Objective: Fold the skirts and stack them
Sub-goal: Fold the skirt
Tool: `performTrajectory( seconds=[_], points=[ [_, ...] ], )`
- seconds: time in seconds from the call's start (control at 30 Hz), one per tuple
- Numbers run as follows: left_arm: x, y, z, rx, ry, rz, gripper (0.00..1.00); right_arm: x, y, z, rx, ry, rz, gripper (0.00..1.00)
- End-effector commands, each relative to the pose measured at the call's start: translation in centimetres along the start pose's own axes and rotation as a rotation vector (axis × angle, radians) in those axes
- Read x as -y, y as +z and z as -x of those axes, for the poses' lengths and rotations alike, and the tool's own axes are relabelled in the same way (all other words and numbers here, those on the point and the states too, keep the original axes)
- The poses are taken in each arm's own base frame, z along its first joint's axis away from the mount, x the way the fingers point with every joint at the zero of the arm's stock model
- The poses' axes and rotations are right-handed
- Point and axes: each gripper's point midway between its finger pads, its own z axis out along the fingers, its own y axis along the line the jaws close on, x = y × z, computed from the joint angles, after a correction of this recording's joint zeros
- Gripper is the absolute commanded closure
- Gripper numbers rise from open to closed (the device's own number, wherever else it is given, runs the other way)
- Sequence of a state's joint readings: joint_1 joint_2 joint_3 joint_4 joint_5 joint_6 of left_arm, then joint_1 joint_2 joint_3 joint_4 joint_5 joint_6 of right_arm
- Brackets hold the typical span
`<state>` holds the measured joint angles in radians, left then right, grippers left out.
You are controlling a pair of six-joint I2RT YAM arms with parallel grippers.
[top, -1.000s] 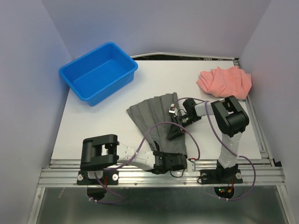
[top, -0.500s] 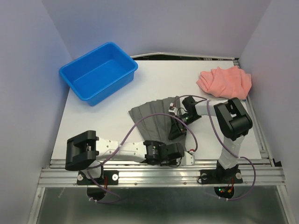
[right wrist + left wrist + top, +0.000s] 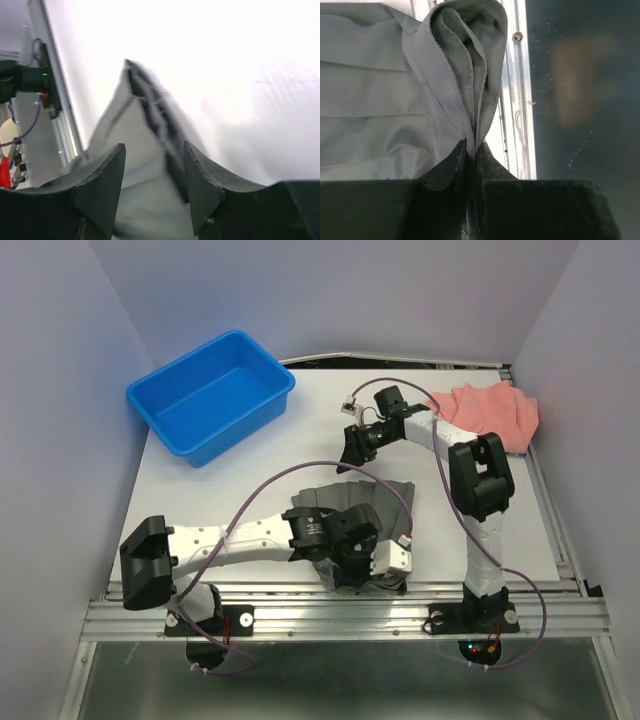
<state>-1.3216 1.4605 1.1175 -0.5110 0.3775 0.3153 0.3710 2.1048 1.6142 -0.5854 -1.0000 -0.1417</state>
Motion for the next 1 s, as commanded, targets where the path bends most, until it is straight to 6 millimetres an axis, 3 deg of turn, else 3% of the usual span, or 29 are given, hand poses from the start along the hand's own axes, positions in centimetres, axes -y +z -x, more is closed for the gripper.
performTrajectory(
  seconds=[0.0, 0.07, 0.2, 0.3, 0.43, 0.5, 0.63, 0.83, 0.97],
  points=[
    [0.1, -2.7, 2.6, 0.081, -0.049, -0.097, 1.00, 5.3, 1.5, -0.8, -0.040, 0.033, -0.089, 0.45],
    [-0.4, -3.4, 3.1, 0.091, -0.066, -0.104, 1.00, 7.1, 2.3, -2.2, -0.074, 0.060, -0.113, 0.47],
    [-1.7, -4.5, 4.2, 0.112, -0.086, -0.102, 0.98, 7.6, 2.9, -5.5, -0.140, 0.116, -0.098, 0.56],
    [-2.9, -5.3, 4.7, 0.111, -0.084, -0.112, 0.98, 6.4, 3.4, -8.0, -0.180, 0.159, -0.044, 0.61],
    [-6.2, -7.1, 6.0, 0.150, -0.073, -0.088, 0.98, 4.0, 4.4, -10.5, -0.226, 0.192, 0.027, 0.64],
    [-8.6, -7.3, 5.3, 0.123, -0.087, -0.051, 0.96, 3.1, 4.7, -11.3, -0.237, 0.213, 0.066, 0.64],
    [-12.8, -7.7, 5.3, 0.107, -0.092, 0.005, 0.94, 2.2, 5.0, -11.7, -0.242, 0.218, 0.094, 0.64],
    [-19.6, -6.0, 1.6, 0.053, -0.217, 0.056, 0.93, 2.0, 4.7, -11.1, -0.233, 0.203, 0.092, 0.64],
    [-20.7, -4.8, 0.2, 0.029, -0.230, 0.036, 0.91, 1.9, 4.8, -10.6, -0.231, 0.211, 0.098, 0.64]
  ],
)
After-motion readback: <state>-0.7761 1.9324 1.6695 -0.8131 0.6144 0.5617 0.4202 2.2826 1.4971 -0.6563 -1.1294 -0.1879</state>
